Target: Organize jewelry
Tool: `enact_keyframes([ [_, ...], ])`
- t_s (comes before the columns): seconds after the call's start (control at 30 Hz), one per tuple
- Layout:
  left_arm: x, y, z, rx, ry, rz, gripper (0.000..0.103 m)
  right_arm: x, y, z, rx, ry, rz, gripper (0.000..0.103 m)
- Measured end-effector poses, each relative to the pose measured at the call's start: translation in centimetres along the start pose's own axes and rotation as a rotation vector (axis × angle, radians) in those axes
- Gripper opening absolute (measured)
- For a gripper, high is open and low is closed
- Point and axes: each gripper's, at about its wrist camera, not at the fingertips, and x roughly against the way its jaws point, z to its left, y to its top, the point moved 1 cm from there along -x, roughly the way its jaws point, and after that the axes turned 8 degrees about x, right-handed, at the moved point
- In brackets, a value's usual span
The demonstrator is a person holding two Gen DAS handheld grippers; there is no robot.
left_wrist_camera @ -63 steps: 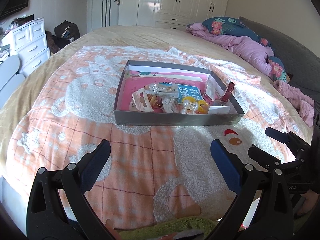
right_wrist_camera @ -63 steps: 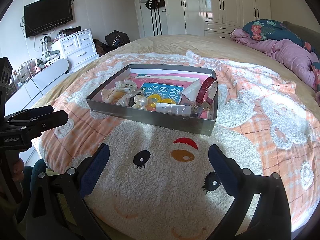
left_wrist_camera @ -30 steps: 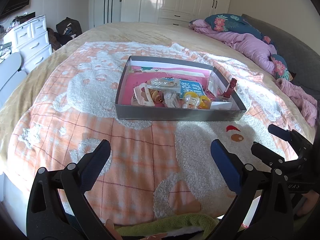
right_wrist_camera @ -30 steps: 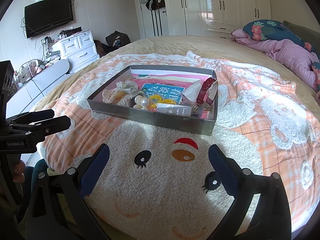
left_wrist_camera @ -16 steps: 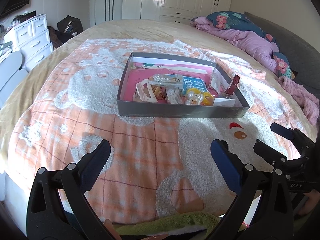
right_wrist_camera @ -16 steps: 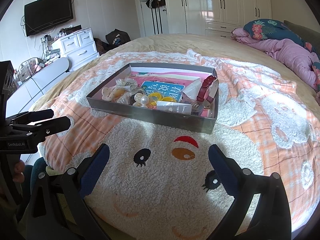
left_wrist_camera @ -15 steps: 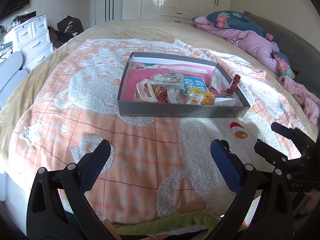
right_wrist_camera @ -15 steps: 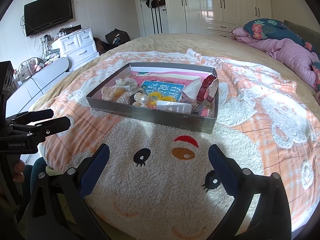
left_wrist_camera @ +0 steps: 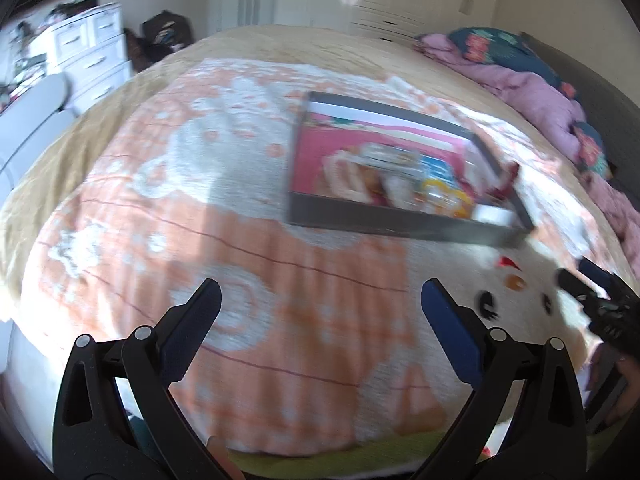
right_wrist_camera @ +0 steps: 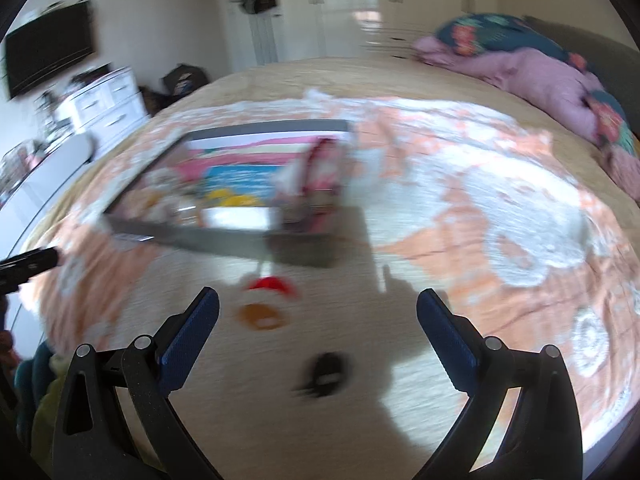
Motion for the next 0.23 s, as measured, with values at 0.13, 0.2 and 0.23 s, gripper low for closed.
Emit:
enact_keyframes([
  [0.13,-1.7,2.3,3.9,0.059,0.117,-0.010,0.094,-2.7,0.3,-8.5,-0.085,-0.166,0.081,0.098],
  [0.2,-3.3,3.9,6.4,0.081,0.179,0.006,0.094,-3.7,0.6,-12.8,-0.106,-0.260,0.118,0.098],
  [0.23,-4.2,4.9,8.0,0.092,0.234,0.008,0.094,-4.1,0.8,-15.3,-0.122,-0.315,0.134,0.098],
])
